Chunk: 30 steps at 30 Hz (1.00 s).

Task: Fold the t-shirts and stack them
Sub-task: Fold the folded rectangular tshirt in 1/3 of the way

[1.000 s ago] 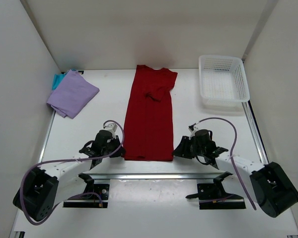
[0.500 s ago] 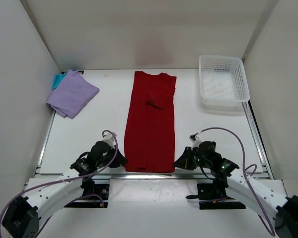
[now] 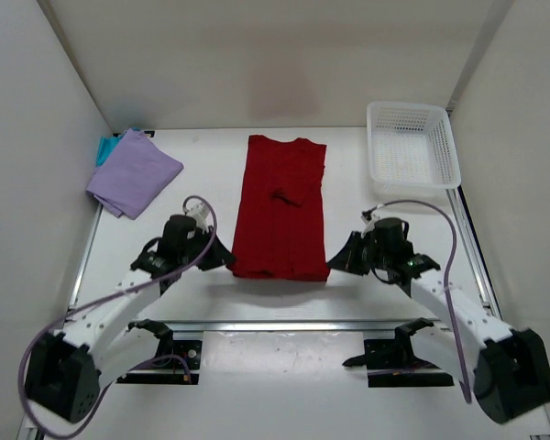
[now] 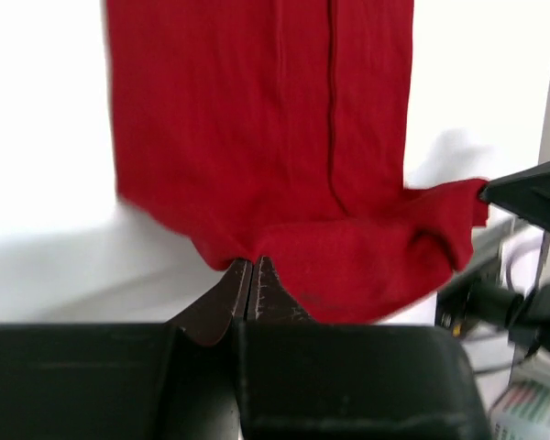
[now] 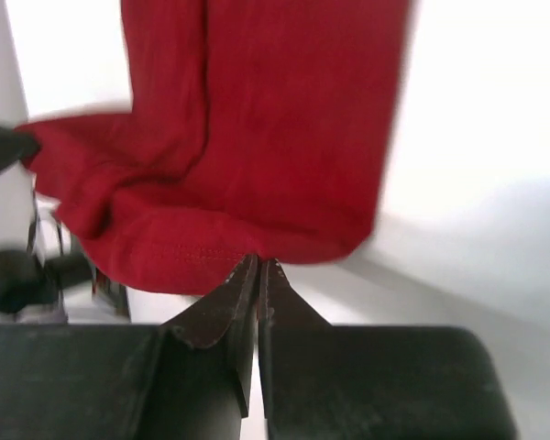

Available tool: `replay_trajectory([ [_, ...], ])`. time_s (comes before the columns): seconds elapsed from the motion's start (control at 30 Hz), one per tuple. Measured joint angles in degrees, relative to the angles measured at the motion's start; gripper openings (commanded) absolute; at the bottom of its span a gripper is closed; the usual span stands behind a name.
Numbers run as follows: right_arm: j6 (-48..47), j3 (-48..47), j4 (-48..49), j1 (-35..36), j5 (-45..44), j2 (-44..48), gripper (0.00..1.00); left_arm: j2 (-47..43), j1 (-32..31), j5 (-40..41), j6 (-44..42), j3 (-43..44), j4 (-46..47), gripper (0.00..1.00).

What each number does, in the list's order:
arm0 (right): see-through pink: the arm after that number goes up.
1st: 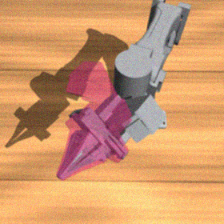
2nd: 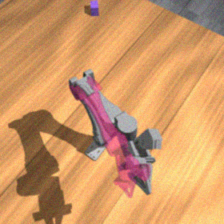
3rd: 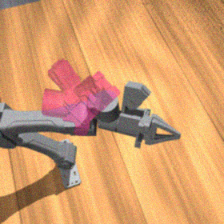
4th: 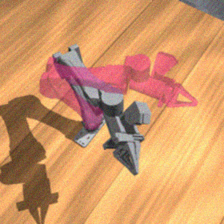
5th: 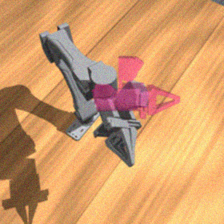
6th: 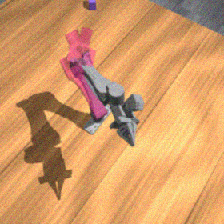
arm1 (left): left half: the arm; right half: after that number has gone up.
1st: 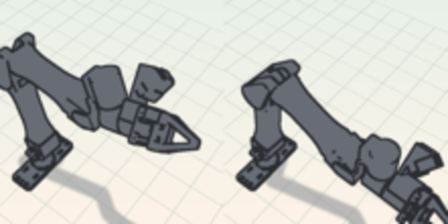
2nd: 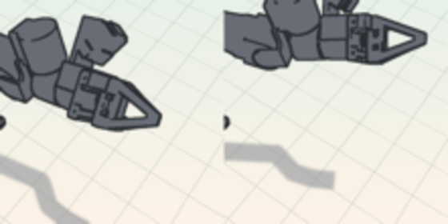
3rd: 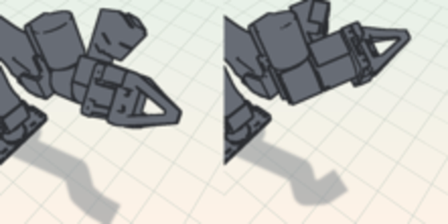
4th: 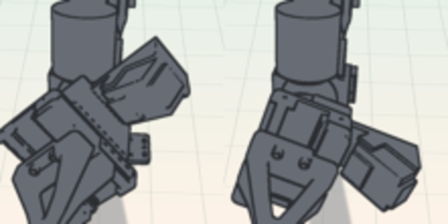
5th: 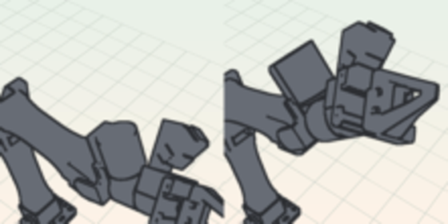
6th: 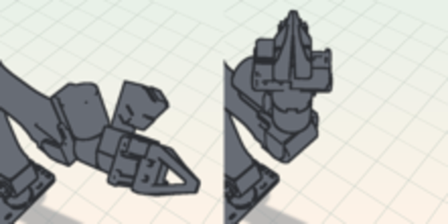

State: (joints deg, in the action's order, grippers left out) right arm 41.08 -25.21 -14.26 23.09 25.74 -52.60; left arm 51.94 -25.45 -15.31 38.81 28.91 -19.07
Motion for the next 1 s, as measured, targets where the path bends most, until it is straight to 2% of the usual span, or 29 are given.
replay_trajectory([
  [0.17,-6.1,-10.1,3.5,-7.9,0.6,-15.4,0.0,16.7,6.0,-2.2,-3.2,11.3,4.2,0.0],
  [0.4,-9.6,-25.5,8.7,-13.5,3.6,-34.7,0.0,38.2,8.1,-1.6,-6.4,30.2,7.5,0.0],
  [0.67,-9.9,-41.7,11.3,-16.4,7.3,-54.4,0.0,55.1,12.0,-1.4,-6.2,39.8,9.0,0.02],
  [0.77,-10.3,-46.1,11.1,-16.4,7.8,-59.4,0.02,59.3,12.9,-1.5,-5.6,43.1,9.7,0.11],
  [0.83,-10.5,-48.0,11.1,-16.4,7.8,-61.5,0.11,60.8,13.2,-1.7,-5.0,44.7,10.8,0.22],
  [0.87,-10.6,-48.6,11.0,-16.4,7.7,-62.1,0.19,61.3,13.3,-2.1,-4.6,45.3,11.6,0.26],
  [0.9,-10.7,-49.0,11.0,-16.5,7.8,-62.4,0.29,61.5,13.5,-2.4,-4.2,45.7,12.3,0.36],
  [0.93,-10.6,-49.2,11.0,-16.5,7.6,-62.5,0.32,61.5,13.6,-2.8,-3.9,45.9,12.8,0.49],
  [1.0,-11.1,-49.4,10.9,-16.4,7.3,-62.1,0.37,61.4,13.9,-3.4,-3.4,46.0,14.5,0.65],
])
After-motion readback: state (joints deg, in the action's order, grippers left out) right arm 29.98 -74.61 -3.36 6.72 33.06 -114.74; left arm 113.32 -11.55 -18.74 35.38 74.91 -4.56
